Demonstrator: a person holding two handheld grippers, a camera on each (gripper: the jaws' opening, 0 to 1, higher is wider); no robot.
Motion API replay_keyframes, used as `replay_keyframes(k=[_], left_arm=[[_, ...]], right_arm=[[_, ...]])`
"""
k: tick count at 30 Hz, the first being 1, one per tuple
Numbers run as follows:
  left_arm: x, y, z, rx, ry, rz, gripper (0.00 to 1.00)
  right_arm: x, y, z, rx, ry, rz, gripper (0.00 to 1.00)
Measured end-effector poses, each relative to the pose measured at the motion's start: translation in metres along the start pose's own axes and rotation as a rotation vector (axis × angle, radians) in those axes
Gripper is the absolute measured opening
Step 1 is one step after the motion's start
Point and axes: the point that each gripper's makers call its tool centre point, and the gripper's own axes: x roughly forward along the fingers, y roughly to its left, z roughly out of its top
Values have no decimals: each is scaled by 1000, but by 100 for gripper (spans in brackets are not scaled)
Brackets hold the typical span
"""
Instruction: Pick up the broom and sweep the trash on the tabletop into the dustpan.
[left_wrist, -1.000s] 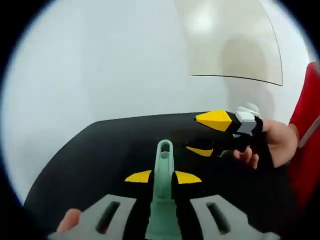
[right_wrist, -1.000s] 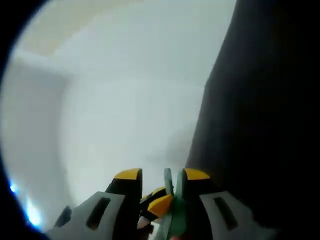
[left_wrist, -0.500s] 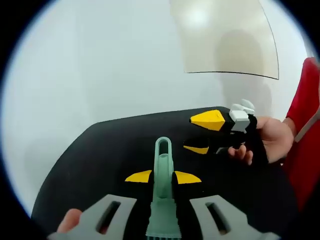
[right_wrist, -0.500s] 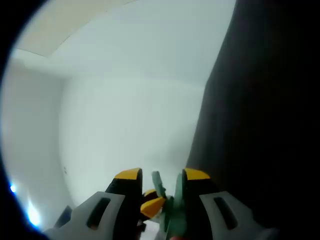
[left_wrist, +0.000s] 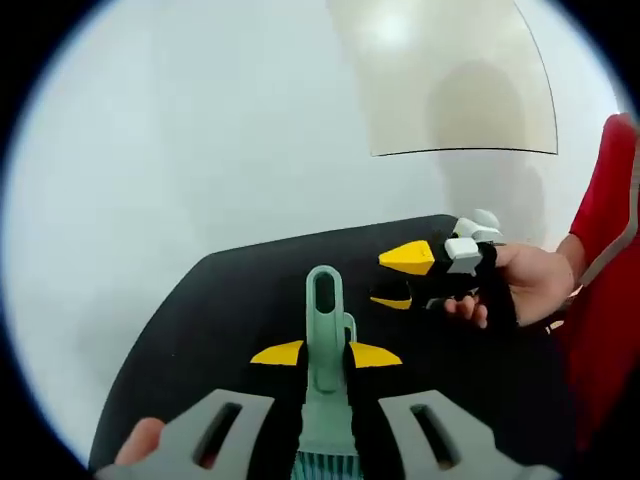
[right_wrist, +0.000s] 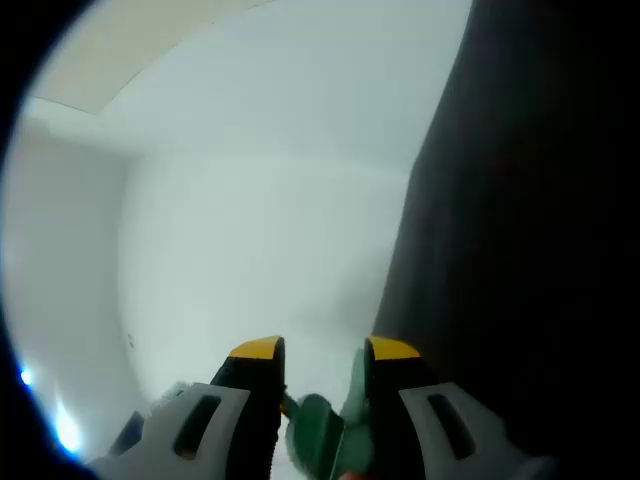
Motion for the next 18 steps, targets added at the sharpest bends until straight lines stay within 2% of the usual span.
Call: replay_keyframes(k=[4, 11, 13, 18], left_arm=[[-14, -1, 3, 3, 15, 11, 13], [-32, 8, 2, -40, 33, 54, 13], [-33, 8, -1, -61, 39, 45, 13], [-43, 7, -1, -113, 9, 16, 13]], right_arm=[[0, 0, 0, -2, 0, -2, 33], [1, -1, 0, -5, 1, -3, 33], [1, -1, 0, -4, 1, -3, 33], [1, -1, 0, -4, 2, -3, 33]])
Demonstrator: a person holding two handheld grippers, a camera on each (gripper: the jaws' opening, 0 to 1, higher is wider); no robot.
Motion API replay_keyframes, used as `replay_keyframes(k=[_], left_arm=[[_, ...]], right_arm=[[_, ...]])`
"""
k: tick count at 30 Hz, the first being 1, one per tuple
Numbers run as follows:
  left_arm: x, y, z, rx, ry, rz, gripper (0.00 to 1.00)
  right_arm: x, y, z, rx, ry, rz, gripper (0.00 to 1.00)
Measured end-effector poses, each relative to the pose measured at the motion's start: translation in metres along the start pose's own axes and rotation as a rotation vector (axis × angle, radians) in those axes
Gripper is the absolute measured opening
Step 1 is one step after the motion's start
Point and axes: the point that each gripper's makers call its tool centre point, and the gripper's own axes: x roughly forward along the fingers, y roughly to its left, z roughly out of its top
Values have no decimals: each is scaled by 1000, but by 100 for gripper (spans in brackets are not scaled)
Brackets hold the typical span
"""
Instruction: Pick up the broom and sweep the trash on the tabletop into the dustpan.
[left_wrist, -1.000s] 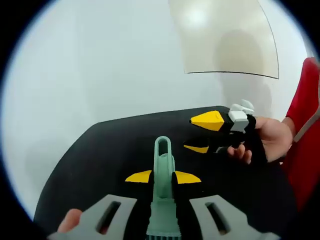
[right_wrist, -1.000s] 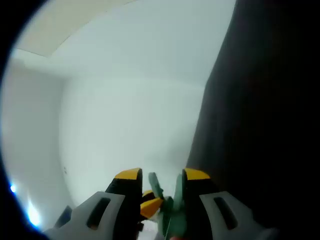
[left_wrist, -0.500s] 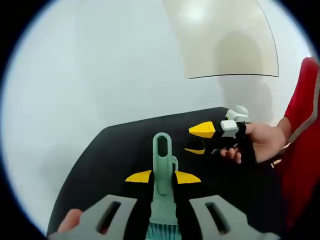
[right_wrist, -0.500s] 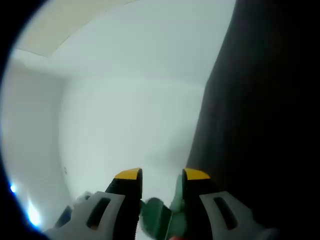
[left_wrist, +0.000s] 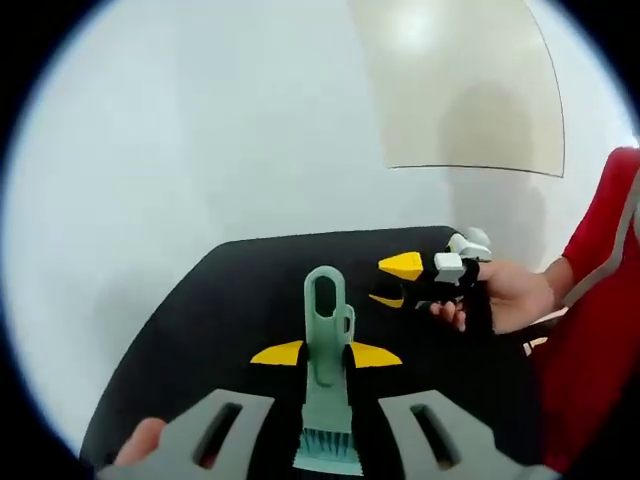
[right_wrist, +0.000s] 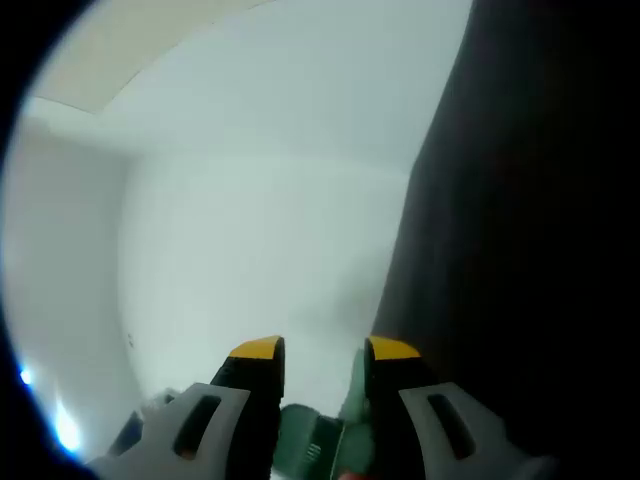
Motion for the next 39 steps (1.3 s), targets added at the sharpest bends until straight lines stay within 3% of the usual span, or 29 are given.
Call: replay_keyframes(k=[5, 7, 12, 18, 23, 29, 39], left_arm=[[-7, 9, -4, -21, 26, 6, 13], [-11, 15, -3, 15, 49, 38, 13], [-15, 14, 5, 46, 78, 51, 13], [-19, 4, -3, 55, 132, 21, 13], [-16, -1, -4, 47, 144, 1, 13], [11, -8, -4, 1, 165, -58, 13], [69, -11, -14, 37, 233, -93, 13]], right_arm=[[0, 0, 0, -2, 1, 0, 33], [0, 0, 0, -4, 1, 1, 33], [1, 0, 1, -4, 1, 1, 33], [1, 1, 1, -2, 2, 5, 33], [0, 1, 0, -8, 1, 6, 33], [0, 1, 0, -9, -1, 5, 33], [0, 1, 1, -2, -6, 9, 33]])
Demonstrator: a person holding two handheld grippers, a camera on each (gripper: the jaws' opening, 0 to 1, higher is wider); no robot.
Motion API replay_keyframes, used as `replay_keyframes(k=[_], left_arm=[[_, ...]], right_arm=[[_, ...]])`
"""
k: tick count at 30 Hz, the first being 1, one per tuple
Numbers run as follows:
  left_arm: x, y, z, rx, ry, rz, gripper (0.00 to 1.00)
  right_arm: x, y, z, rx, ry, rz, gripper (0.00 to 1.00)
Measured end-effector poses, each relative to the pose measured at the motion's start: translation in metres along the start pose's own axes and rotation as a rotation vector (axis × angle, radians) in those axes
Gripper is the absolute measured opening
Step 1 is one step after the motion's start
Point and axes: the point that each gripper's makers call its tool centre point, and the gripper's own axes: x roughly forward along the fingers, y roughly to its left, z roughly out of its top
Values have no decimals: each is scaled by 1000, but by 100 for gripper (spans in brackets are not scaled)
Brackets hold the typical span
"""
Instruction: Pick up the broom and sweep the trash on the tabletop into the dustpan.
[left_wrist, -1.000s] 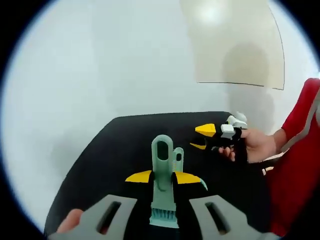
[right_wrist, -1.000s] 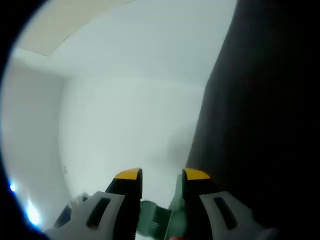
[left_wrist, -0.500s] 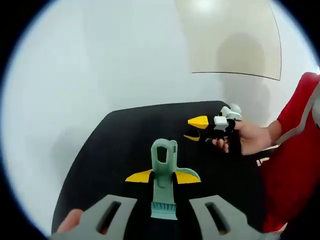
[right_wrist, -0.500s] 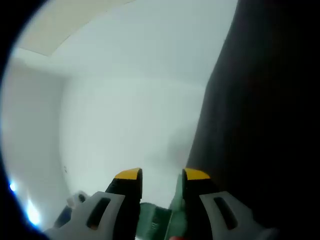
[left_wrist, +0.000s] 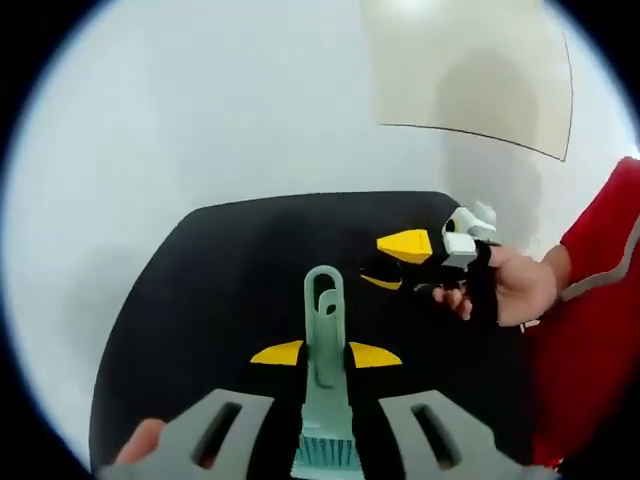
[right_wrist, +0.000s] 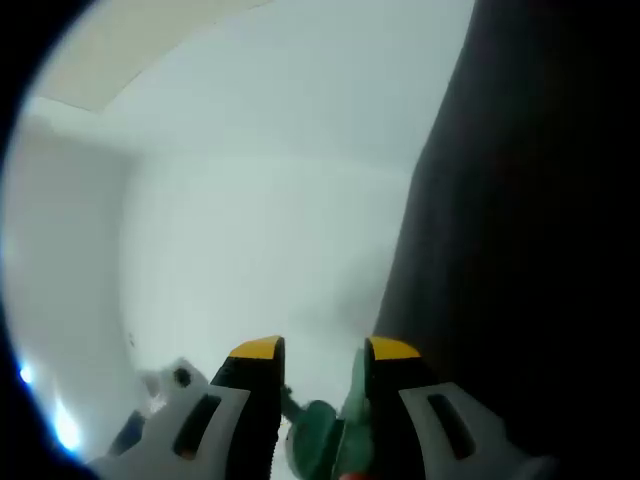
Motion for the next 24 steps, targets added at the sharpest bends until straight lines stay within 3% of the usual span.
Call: replay_keyframes(k=[5, 12, 24], left_arm=[[20, -1, -5, 13, 29, -17, 13], [34, 6, -18, 34, 86, 5, 13], [36, 7, -21, -15, 34, -21, 14]], right_arm=[[-6, 5, 16, 9, -87, 30, 33], [-5, 6, 14, 5, -80, 42, 33], [-6, 9, 11, 3, -69, 48, 33]])
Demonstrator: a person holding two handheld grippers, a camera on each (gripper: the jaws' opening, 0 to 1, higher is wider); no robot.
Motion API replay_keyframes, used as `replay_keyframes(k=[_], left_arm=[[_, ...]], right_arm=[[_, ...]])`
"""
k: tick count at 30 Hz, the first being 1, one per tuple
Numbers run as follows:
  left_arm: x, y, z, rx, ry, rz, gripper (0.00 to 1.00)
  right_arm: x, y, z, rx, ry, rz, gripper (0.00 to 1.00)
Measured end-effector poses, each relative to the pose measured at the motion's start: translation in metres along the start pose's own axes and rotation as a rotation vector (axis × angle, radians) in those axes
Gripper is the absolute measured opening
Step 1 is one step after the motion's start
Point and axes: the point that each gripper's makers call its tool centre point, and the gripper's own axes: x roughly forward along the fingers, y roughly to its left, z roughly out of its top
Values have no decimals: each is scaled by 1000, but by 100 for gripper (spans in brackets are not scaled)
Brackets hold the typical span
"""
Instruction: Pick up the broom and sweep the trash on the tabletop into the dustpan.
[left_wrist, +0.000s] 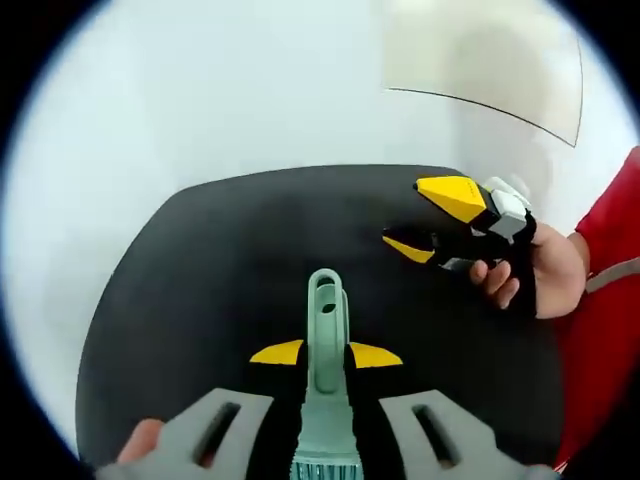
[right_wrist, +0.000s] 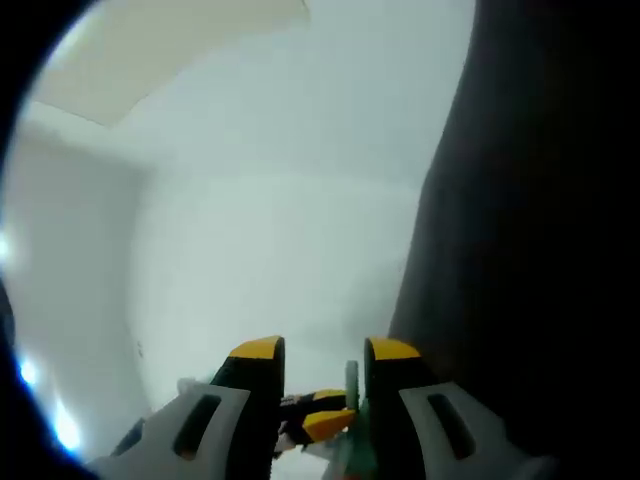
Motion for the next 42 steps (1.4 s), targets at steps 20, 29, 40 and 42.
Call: replay_keyframes(k=[20, 29, 40, 42], left_arm=[[-73, 5, 10, -27, -294, 87, 15], [-121, 4, -21, -6, -449, 245, 9], [-135, -13, -40, 39, -542, 279, 5], [-134, -14, -45, 41, -550, 287, 5]], right_arm=[[5, -14, -20, -16, 128, -109, 36], [23, -28, -66, -82, 367, -267, 48], [34, -37, -102, -215, 438, -317, 34], [33, -37, -101, -224, 430, -321, 31]])
